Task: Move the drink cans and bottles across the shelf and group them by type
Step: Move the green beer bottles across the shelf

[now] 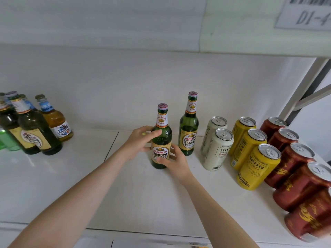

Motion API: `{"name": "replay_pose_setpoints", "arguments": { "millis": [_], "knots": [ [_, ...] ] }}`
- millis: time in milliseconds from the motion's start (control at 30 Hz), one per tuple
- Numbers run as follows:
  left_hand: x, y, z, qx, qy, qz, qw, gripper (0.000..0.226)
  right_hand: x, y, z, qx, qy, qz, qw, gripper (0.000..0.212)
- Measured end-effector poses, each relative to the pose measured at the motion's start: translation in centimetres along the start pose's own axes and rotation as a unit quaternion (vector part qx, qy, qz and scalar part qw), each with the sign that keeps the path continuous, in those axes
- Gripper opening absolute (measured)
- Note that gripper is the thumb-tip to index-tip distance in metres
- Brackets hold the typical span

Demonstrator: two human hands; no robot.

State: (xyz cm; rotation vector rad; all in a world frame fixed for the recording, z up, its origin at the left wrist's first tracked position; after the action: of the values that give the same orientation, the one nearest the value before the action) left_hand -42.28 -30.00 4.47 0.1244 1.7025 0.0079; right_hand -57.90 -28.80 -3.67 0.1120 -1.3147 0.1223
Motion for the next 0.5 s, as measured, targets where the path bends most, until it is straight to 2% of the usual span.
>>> {"name": "replay_pose_setpoints", "arguments": {
  "millis": [200, 500],
  "knots": [
    [0.3, 0.8, -0.8, -0.005, -0.003, -0.001, 1.000, 0.036, -0.3, 0.8, 0.3, -0.006, -0.049, -0.005, 0.999, 0.060],
    [1.6, 1.8, -5.0, 0.034, -0.013, 0.003, 0.999, 0.033, -1.6, 4.4, 3.9, -0.053, -0.055, -0.012, 0.997, 0.059]
  ]
}}
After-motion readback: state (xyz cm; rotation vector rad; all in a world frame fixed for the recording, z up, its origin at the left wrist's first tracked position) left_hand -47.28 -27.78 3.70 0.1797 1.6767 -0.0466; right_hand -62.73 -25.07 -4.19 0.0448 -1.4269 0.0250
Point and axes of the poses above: each hand's wrist, its own y-axis away from the middle knuckle, its own z-axis out of the back of the hand, x = y × z, the point moved 5 cm from there along -y, towards the middle knuckle, and after that the axes turned 10 degrees about y, right-handed, at the moved point
